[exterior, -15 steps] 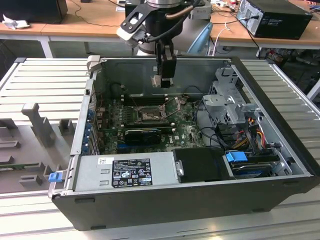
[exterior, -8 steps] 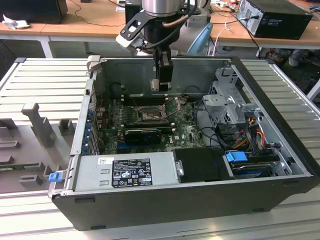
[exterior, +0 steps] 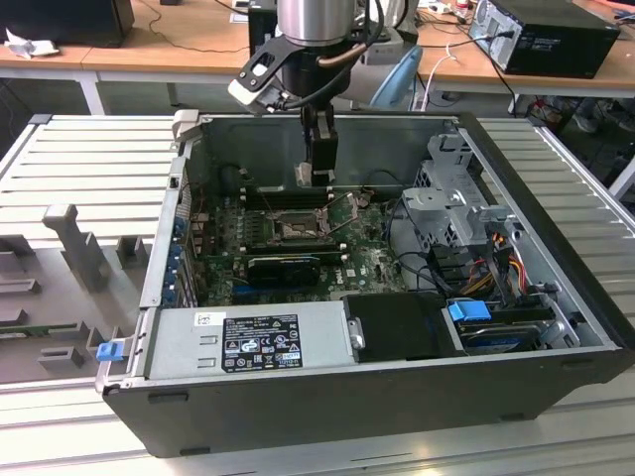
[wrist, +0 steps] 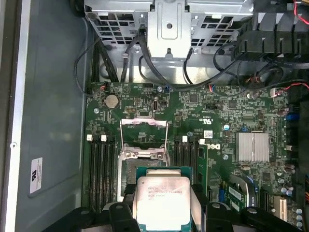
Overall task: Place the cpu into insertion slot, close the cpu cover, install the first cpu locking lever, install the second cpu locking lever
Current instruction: 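Place the cpu into insertion slot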
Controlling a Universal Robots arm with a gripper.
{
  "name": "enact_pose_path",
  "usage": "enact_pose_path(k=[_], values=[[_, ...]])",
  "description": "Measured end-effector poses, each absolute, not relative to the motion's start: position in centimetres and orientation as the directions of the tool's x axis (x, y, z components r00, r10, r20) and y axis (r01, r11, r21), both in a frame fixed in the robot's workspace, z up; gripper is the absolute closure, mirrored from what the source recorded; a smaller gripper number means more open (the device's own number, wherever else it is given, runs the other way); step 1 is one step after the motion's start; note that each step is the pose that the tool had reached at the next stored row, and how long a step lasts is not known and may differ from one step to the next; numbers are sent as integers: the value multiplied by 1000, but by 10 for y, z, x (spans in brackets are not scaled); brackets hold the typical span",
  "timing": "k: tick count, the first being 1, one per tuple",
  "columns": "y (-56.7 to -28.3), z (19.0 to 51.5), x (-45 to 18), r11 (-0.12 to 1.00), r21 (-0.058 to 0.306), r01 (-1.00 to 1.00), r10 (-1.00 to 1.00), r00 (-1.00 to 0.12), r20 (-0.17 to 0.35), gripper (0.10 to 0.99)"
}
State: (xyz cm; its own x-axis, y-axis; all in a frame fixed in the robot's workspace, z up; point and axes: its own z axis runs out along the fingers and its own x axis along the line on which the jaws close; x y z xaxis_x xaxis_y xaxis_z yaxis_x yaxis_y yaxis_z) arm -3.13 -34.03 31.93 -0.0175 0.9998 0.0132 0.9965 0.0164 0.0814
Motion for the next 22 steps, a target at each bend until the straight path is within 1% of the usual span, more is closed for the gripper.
enact_pose_path(k=[11,22], values=[[-325,295,-36,17,81,997,1000,-18,13,557],[-319,270,-43,30,81,996,999,-31,13,557]])
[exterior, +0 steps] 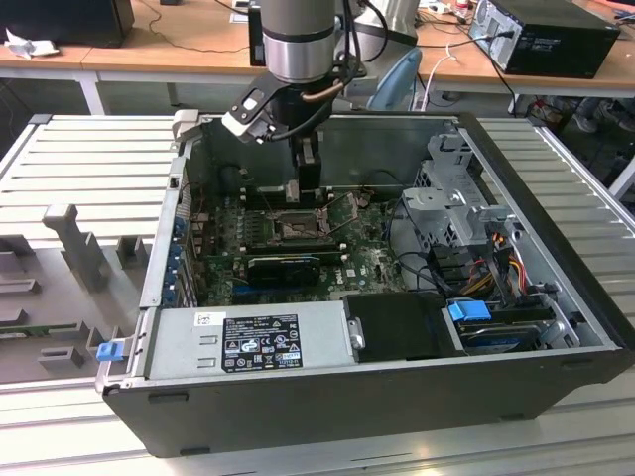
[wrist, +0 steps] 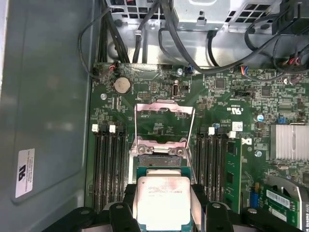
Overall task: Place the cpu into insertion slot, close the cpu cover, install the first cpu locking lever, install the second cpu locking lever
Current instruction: 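Place the cpu into insertion slot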
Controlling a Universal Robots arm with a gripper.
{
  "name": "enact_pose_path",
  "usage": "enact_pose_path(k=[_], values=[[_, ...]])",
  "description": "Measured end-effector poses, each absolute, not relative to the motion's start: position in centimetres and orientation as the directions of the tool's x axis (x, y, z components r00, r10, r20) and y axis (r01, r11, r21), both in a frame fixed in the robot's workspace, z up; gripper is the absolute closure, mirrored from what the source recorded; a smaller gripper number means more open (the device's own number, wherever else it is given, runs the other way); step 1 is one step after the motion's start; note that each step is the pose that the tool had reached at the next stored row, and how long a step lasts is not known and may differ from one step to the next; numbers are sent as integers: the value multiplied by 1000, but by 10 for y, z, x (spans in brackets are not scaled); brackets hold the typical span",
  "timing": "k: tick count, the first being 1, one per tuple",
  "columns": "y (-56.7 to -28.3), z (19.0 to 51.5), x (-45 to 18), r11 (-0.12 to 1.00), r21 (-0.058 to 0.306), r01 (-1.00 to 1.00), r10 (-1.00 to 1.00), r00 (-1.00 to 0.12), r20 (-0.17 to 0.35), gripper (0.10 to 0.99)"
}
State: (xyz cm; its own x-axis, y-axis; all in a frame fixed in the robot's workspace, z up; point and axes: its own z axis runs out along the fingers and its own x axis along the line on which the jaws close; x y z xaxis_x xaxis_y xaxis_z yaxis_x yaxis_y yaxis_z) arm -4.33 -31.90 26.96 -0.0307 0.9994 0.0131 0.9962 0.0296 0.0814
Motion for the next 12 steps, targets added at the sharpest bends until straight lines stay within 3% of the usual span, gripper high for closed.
enact_pose_path(k=[12], values=[[-319,241,-47,30,81,996,999,-31,13,557]])
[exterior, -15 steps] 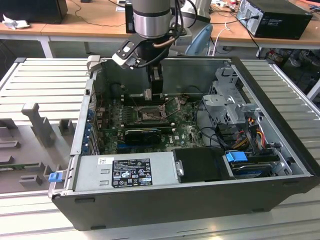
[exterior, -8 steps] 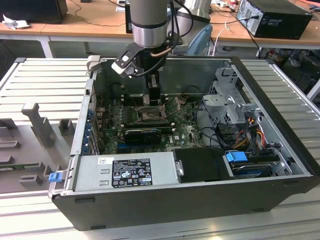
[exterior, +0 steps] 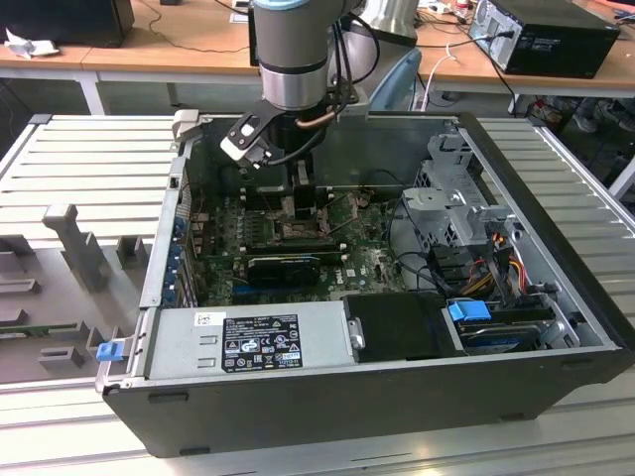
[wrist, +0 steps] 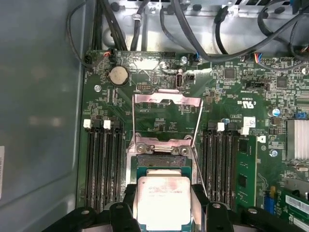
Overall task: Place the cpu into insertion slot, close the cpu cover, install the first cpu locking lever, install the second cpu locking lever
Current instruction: 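Place the cpu into insertion slot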
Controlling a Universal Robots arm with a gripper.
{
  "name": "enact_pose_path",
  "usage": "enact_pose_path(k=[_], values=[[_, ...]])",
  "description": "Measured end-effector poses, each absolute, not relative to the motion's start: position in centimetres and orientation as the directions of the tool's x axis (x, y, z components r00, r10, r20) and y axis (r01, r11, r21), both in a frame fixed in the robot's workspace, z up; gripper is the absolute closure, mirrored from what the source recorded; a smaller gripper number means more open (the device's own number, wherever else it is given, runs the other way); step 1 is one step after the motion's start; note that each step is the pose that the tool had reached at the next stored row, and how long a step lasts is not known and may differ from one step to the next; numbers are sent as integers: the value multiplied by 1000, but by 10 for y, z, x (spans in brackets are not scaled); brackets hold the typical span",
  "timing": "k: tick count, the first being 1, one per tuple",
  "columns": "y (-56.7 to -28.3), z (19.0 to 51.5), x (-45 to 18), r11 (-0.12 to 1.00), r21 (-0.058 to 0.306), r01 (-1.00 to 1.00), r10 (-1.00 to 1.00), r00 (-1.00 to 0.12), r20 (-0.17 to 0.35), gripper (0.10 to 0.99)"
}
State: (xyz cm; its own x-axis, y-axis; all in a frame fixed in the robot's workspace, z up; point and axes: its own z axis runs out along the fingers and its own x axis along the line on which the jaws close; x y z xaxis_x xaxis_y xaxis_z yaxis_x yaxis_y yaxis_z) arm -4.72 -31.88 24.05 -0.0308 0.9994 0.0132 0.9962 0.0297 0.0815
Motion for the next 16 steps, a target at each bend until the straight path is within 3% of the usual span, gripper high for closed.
enact_pose_path(k=[16], values=[[-318,209,-47,-13,73,997,1000,12,13,557]])
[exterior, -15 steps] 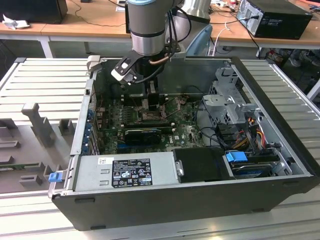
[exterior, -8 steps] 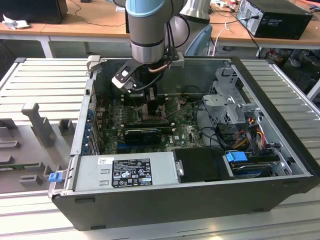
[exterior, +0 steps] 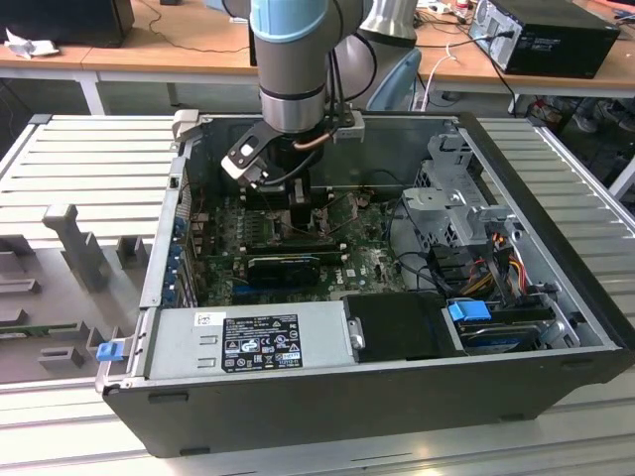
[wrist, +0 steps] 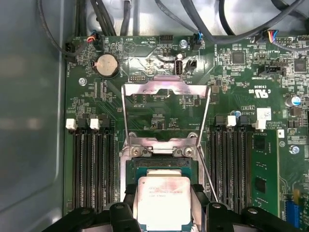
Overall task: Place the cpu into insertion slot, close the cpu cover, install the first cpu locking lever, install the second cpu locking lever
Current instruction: 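Place the cpu into insertion slot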
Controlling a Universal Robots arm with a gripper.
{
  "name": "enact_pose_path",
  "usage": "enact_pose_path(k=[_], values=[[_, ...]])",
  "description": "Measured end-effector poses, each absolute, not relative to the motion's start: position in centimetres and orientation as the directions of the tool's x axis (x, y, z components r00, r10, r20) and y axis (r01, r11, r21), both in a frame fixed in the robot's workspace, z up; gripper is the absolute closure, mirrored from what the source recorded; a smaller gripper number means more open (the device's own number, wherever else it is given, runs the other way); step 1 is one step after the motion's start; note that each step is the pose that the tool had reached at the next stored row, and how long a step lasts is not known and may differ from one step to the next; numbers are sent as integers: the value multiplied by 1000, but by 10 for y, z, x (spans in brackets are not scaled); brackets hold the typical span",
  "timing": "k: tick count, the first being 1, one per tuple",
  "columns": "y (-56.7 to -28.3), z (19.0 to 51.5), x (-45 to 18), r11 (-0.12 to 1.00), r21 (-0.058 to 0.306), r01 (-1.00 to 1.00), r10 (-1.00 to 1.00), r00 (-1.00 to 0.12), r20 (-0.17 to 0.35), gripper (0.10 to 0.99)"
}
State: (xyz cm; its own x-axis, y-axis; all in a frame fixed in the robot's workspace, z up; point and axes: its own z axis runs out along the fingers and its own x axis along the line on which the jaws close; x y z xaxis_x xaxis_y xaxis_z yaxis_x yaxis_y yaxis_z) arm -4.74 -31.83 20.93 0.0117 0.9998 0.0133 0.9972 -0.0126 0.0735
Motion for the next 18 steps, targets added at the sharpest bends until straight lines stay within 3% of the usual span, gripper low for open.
enact_pose_path(k=[18], values=[[-317,201,-43,-14,64,998,1000,13,13,557]])
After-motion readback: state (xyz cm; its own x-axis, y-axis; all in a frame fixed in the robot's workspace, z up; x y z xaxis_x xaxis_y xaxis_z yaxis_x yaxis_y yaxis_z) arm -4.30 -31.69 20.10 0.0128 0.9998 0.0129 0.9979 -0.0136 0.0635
